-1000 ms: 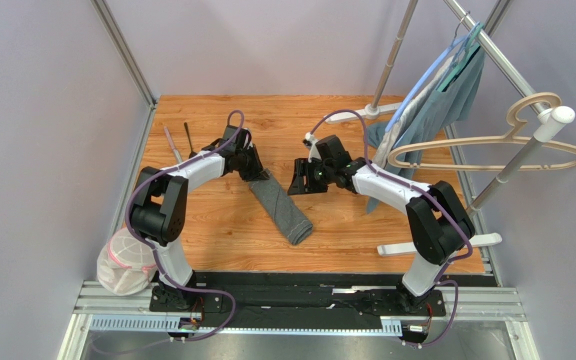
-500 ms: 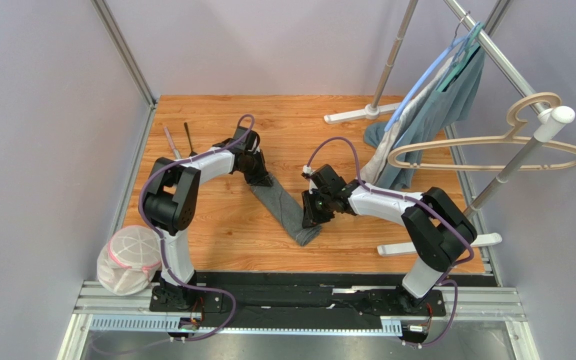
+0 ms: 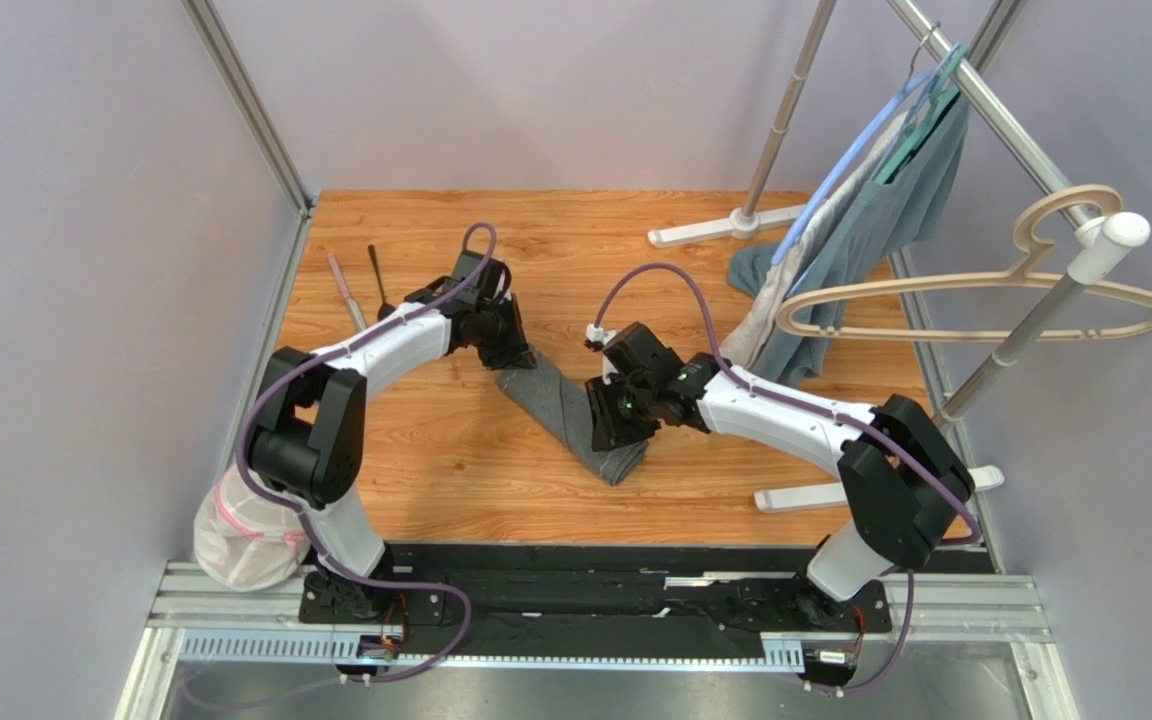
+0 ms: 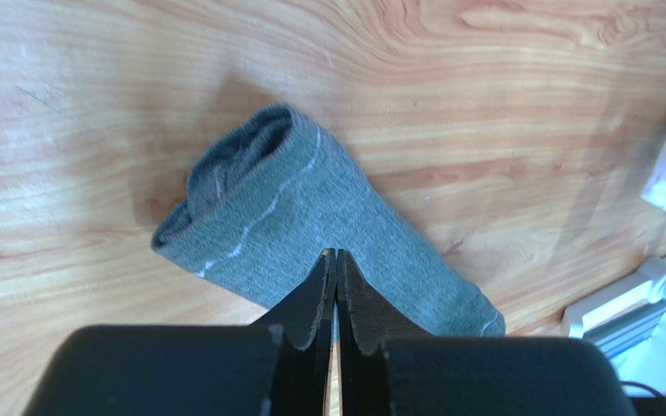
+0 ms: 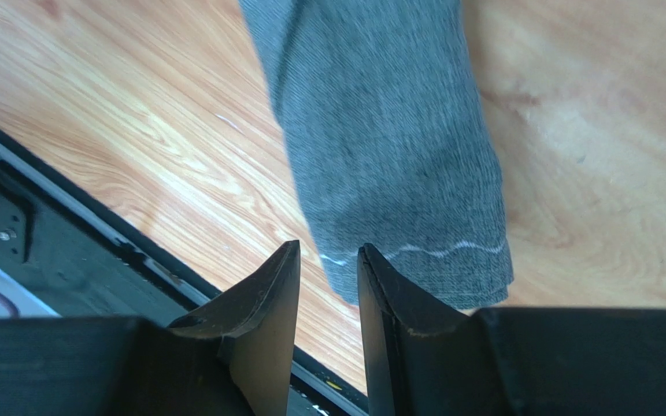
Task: Fold the napkin into a case and place the utensils inside
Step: Rotate the smaller rectangle-folded napkin at the center of the board.
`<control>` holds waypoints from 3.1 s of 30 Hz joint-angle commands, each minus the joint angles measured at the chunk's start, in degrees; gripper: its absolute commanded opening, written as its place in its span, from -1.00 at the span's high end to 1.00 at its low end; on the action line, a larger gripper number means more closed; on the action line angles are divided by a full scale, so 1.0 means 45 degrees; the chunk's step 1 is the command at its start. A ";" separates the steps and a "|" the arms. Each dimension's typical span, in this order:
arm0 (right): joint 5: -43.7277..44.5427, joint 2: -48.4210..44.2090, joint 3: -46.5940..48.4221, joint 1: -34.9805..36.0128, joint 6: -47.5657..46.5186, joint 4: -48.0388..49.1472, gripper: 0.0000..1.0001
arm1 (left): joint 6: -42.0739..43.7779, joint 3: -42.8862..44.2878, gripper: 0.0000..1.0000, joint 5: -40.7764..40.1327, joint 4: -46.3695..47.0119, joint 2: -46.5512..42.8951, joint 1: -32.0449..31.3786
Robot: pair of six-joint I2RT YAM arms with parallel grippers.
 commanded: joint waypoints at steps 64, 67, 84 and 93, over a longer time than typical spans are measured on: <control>-0.0385 0.5172 0.6678 -0.3967 -0.1035 -0.0461 0.24 | 0.0283 -0.1047 0.81 -0.2405 -0.1267 -0.1030 0.1689; -0.0112 0.5407 0.6912 -0.3967 -0.1132 -0.0714 0.24 | 0.0322 -0.0930 0.82 -0.2675 -0.1518 -0.0384 0.1689; -0.0287 0.5738 0.6855 -0.3498 -0.0898 -0.0929 0.24 | 0.0772 -0.1124 0.85 -0.3245 -0.1501 -0.0109 0.1650; 0.0884 0.7612 0.8727 -0.3498 -0.2830 -0.0734 0.19 | 0.0303 -0.2666 0.84 -0.2249 -0.1130 -0.1847 0.1300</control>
